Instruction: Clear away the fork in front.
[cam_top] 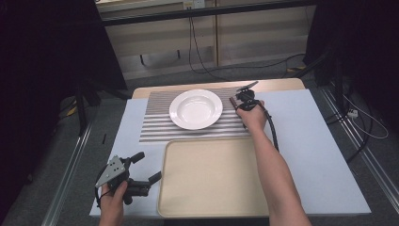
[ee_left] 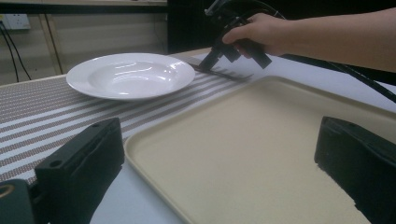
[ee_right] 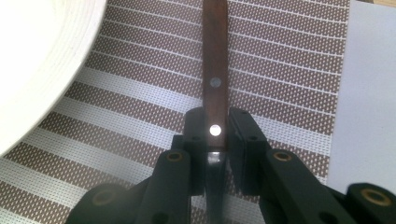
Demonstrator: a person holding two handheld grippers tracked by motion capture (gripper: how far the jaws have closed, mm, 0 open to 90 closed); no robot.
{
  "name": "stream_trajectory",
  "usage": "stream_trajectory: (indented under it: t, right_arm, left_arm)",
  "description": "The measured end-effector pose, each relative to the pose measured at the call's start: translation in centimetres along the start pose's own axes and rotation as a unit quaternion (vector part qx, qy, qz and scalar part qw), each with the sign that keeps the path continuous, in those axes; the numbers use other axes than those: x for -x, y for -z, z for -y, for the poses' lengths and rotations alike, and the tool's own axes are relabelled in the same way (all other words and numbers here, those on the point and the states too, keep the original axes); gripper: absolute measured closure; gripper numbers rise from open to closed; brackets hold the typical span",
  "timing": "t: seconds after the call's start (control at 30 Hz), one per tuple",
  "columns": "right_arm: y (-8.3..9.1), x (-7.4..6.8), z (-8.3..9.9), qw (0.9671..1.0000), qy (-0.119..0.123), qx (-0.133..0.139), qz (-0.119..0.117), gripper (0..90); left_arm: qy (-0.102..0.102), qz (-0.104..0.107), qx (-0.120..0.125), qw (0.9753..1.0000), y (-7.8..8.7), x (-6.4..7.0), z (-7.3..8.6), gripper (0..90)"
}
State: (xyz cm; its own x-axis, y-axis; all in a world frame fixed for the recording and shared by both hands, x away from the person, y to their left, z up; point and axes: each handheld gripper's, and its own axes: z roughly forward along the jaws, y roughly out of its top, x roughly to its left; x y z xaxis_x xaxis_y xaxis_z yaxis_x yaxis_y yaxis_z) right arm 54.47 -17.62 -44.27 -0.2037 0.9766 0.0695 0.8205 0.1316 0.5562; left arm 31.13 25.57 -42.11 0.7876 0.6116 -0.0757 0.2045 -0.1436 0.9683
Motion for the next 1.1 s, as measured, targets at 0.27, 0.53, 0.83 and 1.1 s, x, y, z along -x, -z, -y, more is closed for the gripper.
stream_trajectory:
  t: [0.27,0.53,0.83,1.1]
  right_arm:
    - [-0.4,-0.07,-0.07,0.9999,0.007,0.009,0.0,77.7]
    - [-0.4,-0.03,-0.25,1.0,0.009,0.003,-0.002,78.2]
    - [-0.36,-0.09,-0.68,0.9996,0.022,-0.017,-0.001,77.7]
    - [-0.45,-0.15,-0.7,0.9995,0.023,-0.019,0.0,76.4]
  left_arm:
    - [0.001,0.0,-0.001,1.0,-0.09,0.04,0.0,1.7]
    - [0.0,0.003,-0.002,1.0,-0.13,0.12,0.01,1.7]
    - [-0.002,0.002,-0.001,1.0,-0.09,0.06,-0.02,1.7]
    - [-0.001,0.002,-0.005,1.0,-0.19,0.05,0.06,1.7]
